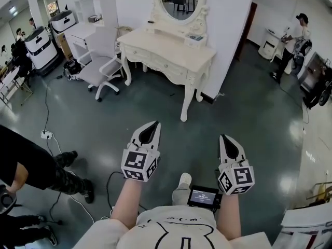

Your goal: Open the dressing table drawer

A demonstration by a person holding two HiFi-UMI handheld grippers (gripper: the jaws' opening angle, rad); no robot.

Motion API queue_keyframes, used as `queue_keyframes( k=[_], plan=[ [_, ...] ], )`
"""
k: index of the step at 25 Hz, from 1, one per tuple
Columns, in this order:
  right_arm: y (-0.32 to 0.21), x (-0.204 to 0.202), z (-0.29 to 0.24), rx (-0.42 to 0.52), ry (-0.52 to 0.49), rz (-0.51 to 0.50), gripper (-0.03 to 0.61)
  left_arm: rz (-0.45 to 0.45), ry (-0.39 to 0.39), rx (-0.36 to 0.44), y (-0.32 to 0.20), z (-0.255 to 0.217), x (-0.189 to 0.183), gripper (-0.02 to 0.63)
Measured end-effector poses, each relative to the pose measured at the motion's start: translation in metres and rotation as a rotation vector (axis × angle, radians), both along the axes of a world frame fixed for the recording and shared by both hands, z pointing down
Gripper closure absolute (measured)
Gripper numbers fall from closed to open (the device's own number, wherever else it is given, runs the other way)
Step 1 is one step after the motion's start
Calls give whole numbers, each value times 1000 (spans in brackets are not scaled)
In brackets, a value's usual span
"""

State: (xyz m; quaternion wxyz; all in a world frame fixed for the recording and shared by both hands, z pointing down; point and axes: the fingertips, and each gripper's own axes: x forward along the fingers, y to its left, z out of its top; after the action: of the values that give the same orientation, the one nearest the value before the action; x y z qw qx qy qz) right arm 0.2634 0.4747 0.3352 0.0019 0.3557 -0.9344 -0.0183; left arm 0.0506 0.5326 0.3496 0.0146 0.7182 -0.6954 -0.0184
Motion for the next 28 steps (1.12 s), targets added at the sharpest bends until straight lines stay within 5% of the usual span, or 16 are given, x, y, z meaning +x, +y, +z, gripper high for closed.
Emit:
queue_keyframes(
  k=[19, 28],
  plan=[
    [-218, -33, -1, 1, 1, -86, 554, -78, 8, -18, -202, 2, -27, 594],
    [-270, -29, 0, 8, -15, -107, 554, -102, 9, -7, -251, 3, -22, 595]
  ],
)
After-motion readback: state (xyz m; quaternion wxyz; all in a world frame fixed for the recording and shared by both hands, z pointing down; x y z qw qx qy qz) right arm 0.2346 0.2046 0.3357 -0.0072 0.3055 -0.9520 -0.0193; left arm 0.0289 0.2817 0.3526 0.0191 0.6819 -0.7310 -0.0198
